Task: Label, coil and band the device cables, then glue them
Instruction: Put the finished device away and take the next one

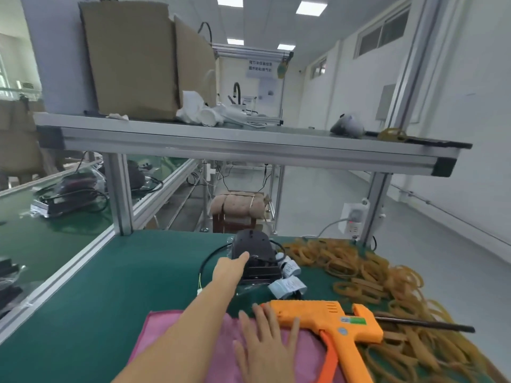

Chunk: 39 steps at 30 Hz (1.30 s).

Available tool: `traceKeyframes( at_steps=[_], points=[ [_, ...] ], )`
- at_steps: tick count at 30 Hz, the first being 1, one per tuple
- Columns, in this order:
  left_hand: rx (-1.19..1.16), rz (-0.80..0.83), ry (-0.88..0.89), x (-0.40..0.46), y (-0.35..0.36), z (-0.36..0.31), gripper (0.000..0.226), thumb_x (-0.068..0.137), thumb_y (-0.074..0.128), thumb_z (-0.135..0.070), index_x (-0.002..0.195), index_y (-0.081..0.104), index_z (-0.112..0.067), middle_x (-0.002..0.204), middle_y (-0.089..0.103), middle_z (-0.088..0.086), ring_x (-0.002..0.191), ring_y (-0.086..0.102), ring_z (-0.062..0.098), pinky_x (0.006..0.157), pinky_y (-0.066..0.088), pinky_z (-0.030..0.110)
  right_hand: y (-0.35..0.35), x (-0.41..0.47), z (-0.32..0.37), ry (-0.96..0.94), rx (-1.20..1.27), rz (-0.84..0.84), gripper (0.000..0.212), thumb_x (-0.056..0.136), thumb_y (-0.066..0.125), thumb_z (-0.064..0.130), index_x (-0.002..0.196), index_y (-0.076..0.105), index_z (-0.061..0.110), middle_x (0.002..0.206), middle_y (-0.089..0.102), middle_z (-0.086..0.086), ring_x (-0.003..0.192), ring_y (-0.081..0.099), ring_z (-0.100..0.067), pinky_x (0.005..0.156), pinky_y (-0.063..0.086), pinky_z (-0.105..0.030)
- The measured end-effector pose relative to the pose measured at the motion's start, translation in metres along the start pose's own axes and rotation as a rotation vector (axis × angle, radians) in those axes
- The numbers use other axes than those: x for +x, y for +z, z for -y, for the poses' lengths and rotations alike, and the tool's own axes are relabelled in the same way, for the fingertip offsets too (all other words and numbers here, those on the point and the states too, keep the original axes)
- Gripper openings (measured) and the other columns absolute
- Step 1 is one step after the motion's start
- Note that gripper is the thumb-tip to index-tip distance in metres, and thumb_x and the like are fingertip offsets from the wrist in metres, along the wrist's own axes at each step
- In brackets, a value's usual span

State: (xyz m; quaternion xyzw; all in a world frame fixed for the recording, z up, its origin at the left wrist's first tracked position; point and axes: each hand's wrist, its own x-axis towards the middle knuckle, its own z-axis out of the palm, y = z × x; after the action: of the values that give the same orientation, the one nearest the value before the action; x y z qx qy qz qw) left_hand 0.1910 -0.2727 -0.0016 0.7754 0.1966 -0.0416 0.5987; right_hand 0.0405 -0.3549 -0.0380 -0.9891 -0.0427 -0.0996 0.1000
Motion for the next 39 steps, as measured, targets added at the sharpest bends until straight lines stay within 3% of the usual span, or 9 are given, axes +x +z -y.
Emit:
traceKeyframes(
  at_steps=[4, 7, 10, 15, 19, 23, 32, 36, 39],
  points=[
    [-0.065, 0.002, -0.073, 0.011, 0.007, -0.012, 0.067, 0.083, 0.074, -0.036, 0.128, 0.049, 0.006, 0.102, 0.052, 0.012, 0.090, 0.049, 0.027, 0.079, 0.040, 0.032, 0.004, 0.005, -0.001, -0.024, -0.037, 0.034, 0.050, 0.068, 0.034, 0.051, 0.082, 0.080, 0.035, 0.096, 0.076, 0.004, 0.089, 0.073, -0.020, 0.103, 0.010, -0.054],
    [-0.065, 0.034, -0.120, 0.017, 0.009, -0.017, 0.073, 0.076, 0.082, -0.030, 0.130, 0.048, 0.006, 0.124, 0.057, 0.019, 0.110, 0.055, 0.033, 0.089, 0.044, 0.037, 0.008, 0.007, -0.004, -0.036, -0.063, 0.040, 0.050, 0.081, 0.031, 0.053, 0.081, 0.079, 0.038, 0.095, 0.076, 0.007, 0.087, 0.073, -0.015, 0.103, 0.010, -0.054],
    [-0.031, 0.119, -0.151, 0.022, 0.012, -0.022, 0.074, 0.076, 0.082, -0.026, 0.135, 0.048, 0.002, 0.137, 0.051, 0.018, 0.125, 0.050, 0.033, 0.101, 0.042, 0.037, 0.010, 0.007, -0.007, -0.060, -0.063, 0.035, 0.044, 0.065, 0.038, 0.050, 0.077, 0.078, 0.039, 0.092, 0.076, 0.007, 0.086, 0.073, -0.013, 0.107, 0.008, -0.054],
    [-0.067, 0.231, -0.177, 0.027, 0.012, -0.027, 0.036, 0.084, 0.067, -0.010, 0.116, 0.059, 0.006, 0.117, 0.060, 0.021, 0.104, 0.061, 0.035, 0.097, 0.048, 0.045, -0.001, 0.032, -0.020, 0.074, 0.077, -0.255, 0.051, 0.053, 0.081, 0.037, 0.101, 0.074, 0.024, 0.115, 0.069, 0.000, 0.105, 0.068, -0.015, 0.115, 0.012, -0.051],
    [-0.011, 0.268, -0.171, 0.023, 0.013, -0.031, 0.015, 0.089, 0.059, -0.008, 0.101, 0.059, 0.002, 0.095, 0.058, 0.019, 0.086, 0.057, 0.032, 0.096, 0.047, 0.043, -0.022, 0.089, -0.044, 0.239, 0.108, -0.105, 0.053, 0.103, 0.029, 0.035, 0.152, 0.020, 0.016, 0.157, 0.024, -0.001, 0.147, 0.016, -0.017, 0.118, 0.001, -0.052],
    [0.026, 0.259, -0.149, 0.026, 0.017, -0.026, 0.033, 0.090, 0.056, -0.004, 0.122, 0.056, 0.005, 0.121, 0.054, 0.024, 0.113, 0.053, 0.036, 0.105, 0.042, 0.045, -0.022, 0.125, -0.050, 0.290, 0.128, 0.053, 0.051, 0.103, 0.025, 0.039, 0.145, 0.032, 0.011, 0.150, 0.036, -0.009, 0.141, 0.029, -0.026, 0.116, 0.006, -0.054],
    [-0.365, 0.141, -0.172, 0.016, 0.010, -0.014, 0.017, 0.075, 0.059, 0.004, 0.092, 0.058, 0.004, 0.073, 0.059, 0.021, 0.056, 0.059, 0.032, 0.044, 0.050, 0.033, -0.026, 0.116, -0.052, 0.264, 0.426, -0.091, 0.031, 0.101, 0.039, 0.030, 0.090, 0.058, 0.008, 0.094, 0.058, -0.005, 0.097, 0.056, -0.022, 0.090, 0.042, -0.035],
    [-0.489, 0.176, -0.126, -0.001, -0.013, -0.012, 0.006, 0.077, 0.057, 0.000, 0.082, 0.055, -0.004, 0.062, 0.058, 0.015, 0.050, 0.057, 0.028, 0.042, 0.045, 0.027, -0.038, 0.106, -0.063, 0.223, 0.766, -0.257, 0.025, 0.098, 0.051, 0.024, 0.114, 0.064, 0.010, 0.115, 0.062, -0.003, 0.095, 0.053, -0.011, 0.072, 0.037, -0.013],
    [-0.469, 0.232, -0.100, -0.028, -0.036, -0.009, 0.006, 0.079, 0.055, -0.005, 0.074, 0.053, -0.009, 0.055, 0.056, 0.008, 0.048, 0.055, 0.023, 0.047, 0.044, 0.027, -0.048, 0.104, -0.064, 0.274, 0.976, -0.200, 0.041, 0.096, 0.054, 0.027, 0.135, 0.051, 0.013, 0.133, 0.050, -0.001, 0.117, 0.049, -0.013, 0.096, 0.037, -0.018]
  ],
)
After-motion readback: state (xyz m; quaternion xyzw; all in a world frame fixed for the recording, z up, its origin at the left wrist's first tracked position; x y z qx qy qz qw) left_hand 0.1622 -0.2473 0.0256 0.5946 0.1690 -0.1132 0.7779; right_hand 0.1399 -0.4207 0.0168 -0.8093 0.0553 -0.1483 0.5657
